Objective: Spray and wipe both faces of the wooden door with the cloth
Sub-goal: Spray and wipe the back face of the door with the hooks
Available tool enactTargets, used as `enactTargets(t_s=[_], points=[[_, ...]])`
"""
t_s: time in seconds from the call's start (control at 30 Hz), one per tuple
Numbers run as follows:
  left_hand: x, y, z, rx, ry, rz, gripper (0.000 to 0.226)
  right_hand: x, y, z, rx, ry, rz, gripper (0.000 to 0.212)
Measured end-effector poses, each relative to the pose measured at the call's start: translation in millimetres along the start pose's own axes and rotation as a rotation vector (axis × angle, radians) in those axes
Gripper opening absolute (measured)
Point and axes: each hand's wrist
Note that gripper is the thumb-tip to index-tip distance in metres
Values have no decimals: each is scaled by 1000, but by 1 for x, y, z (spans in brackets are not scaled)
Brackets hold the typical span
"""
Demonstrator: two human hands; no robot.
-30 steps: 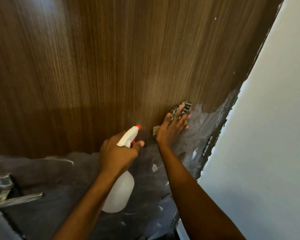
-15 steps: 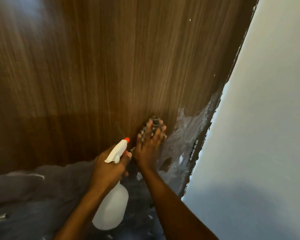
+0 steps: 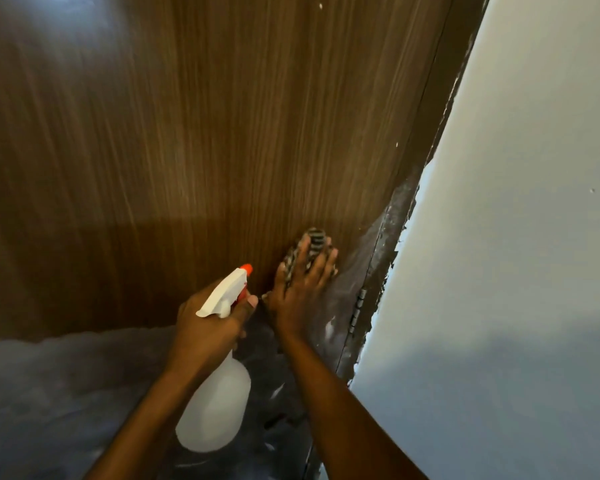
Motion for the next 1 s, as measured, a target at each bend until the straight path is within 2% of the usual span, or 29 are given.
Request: enactTargets(t_s=[0.13,0.2,0.3,0.4,0.43,0.5,0.63,0.73,0.8,0.9,0.93,1.0], points=[[31,-3,-2,15,-40,11,48,-43,-44,-54,472,-370,-53,70],[38,-6,-5,34,-55,-5,52,-69,-87,-60,538,-474,-123,69],[42,-8,-9,34,-57,-38,53,-87,-127,-31,343,-442,-153,68],[49,-10,-12,58,-76,-57,53,-77,-115,-15,-46,-119,-102,61],[55,-11,-12,60,-92,-54,54,-67,-98,-26,-113,-26,-43,62],[67,-11,-8,44,-137,-24,56,-42,-49,-67,-68,19,63,64],[110,-16,6,-22,-310,71,64,-25,11,-146,200,83,119,64],[131,-20,11,-225,-264,54,77,-32,-3,-149,181,224,137,64],[139,-17,19,-323,-250,34,73,-34,-4,-147,179,190,111,62],[143,-14,30,-331,-133,22,51,-37,-12,-138,260,26,73,62],[141,-15,31,-320,-97,23,43,-34,-13,-135,198,75,119,63],[137,-13,38,-248,-76,26,29,-16,2,-145,-131,318,241,72]])
Point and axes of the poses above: each hand's wrist, its own y-axis away from the middle knuckle, its own x-axis out of the palm, z = x × y, and after that the axes turned 14 degrees about z, right-handed
